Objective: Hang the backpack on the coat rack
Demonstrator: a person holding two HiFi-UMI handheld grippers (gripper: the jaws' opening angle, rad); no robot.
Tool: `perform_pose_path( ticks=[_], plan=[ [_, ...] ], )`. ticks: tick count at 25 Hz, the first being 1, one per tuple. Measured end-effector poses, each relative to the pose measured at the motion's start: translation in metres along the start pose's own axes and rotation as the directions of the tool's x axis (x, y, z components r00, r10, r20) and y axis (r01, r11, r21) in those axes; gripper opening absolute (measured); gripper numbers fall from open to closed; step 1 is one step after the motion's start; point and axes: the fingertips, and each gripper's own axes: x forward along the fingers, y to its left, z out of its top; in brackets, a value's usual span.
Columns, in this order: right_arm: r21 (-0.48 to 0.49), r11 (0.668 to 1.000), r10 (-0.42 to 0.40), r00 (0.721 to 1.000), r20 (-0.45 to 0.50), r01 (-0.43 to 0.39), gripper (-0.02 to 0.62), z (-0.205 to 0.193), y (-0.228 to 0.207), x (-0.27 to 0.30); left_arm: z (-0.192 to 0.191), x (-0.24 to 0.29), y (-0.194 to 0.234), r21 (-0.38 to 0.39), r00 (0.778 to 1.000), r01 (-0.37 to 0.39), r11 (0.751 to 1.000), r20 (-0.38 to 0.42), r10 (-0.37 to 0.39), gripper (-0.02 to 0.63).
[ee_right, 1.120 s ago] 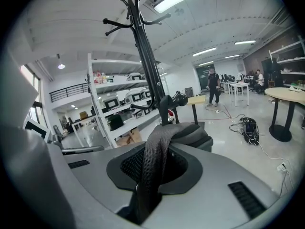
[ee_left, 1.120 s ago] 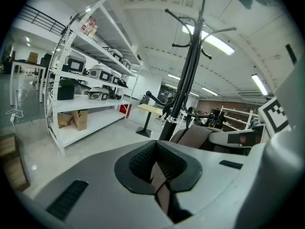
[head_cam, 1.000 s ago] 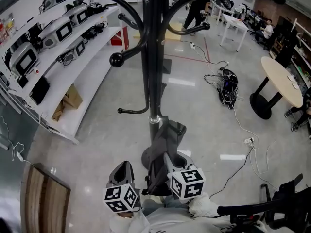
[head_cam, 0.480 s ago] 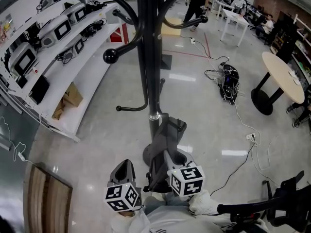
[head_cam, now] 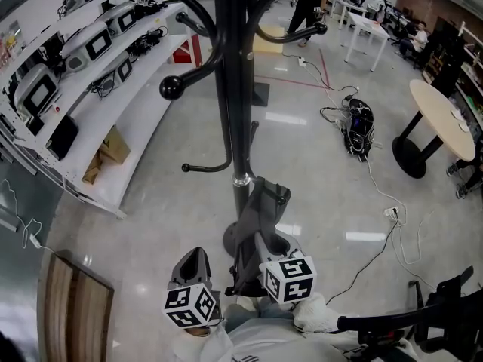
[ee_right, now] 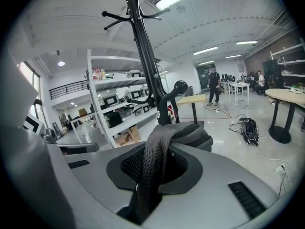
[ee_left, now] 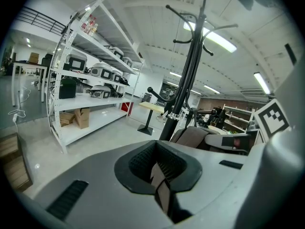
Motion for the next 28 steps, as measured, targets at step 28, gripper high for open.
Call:
perform_pose_path(
  ticks=[28],
  plan=[
    [-0.02, 0.997, 0.072, 0.997, -0.024, -0.072, 0.069, -0.011, 0.008, 0.01, -0.003, 0.01, -0.016, 0.004, 1.0, 0.01, 1.0, -0.019, -0.01, 0.003]
  ],
)
